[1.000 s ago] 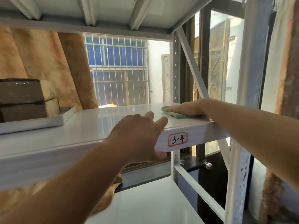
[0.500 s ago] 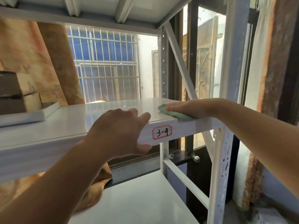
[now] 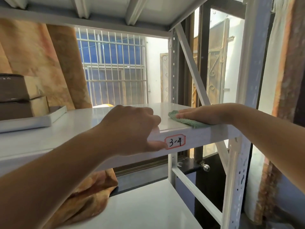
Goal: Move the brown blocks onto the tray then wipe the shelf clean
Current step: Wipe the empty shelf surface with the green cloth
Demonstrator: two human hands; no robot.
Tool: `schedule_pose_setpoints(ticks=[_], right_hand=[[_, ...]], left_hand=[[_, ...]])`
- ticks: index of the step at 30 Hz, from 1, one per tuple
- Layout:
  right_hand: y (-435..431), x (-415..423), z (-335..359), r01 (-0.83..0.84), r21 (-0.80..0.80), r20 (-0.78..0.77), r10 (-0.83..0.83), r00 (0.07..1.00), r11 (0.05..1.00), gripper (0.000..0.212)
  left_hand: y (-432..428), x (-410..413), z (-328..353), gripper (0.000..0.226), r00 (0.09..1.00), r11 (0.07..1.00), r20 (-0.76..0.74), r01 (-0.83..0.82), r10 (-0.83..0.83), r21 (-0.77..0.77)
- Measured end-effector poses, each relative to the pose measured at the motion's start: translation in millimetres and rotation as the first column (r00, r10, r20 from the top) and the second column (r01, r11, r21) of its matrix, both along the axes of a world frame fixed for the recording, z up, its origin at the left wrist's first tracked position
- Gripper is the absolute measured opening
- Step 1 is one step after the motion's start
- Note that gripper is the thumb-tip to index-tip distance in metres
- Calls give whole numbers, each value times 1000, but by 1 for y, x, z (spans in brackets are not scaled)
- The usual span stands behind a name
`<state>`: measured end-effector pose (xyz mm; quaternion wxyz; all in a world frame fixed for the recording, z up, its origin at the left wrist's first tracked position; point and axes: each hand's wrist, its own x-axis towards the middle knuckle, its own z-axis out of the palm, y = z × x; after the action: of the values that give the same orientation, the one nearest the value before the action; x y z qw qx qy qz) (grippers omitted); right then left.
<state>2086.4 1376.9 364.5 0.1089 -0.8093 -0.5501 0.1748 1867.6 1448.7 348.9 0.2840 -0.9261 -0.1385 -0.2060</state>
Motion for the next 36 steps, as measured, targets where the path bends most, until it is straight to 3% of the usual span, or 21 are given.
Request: schedule_pose_setpoints(ticks=[6, 10, 15, 19, 25, 27, 30, 33, 36], right_hand=[[23, 6, 6, 82, -62, 50, -79, 996, 995, 70], [43, 11, 11, 143, -85, 75, -137, 988, 986, 74], [69, 12, 17, 238, -153, 137, -218, 966, 959, 75], [93, 21, 20, 275, -164, 189, -243, 952, 947, 80], [134, 47, 15, 212, -98, 177, -192, 965, 972, 79], [149, 53, 12, 197, -133, 177, -172, 969, 971, 82], [170, 71, 17, 165, -62, 190, -151, 970, 984, 69], [186, 87, 21, 143, -61, 211, -128, 969, 988, 64], [206, 101, 17, 137, -72, 222, -118, 968, 988, 67]], left_hand=[[7, 3, 16, 53, 988, 993, -133, 70, -83, -97], [19, 9, 30, 63, 977, 988, -193, 67, -93, -140], [27, 23, 29, 42, 968, 990, -213, 118, -132, -79], [37, 24, 28, 46, 967, 968, -185, 137, -177, -209], [49, 21, 18, 34, 974, 840, -46, 166, -221, -517], [55, 21, 14, 35, 969, 795, -30, 185, -247, -578], [64, 22, 17, 45, 964, 698, -63, 141, -258, -702], [74, 25, 18, 57, 943, 639, -128, 105, -308, -762], [72, 27, 18, 54, 933, 626, -106, 144, -344, -766]])
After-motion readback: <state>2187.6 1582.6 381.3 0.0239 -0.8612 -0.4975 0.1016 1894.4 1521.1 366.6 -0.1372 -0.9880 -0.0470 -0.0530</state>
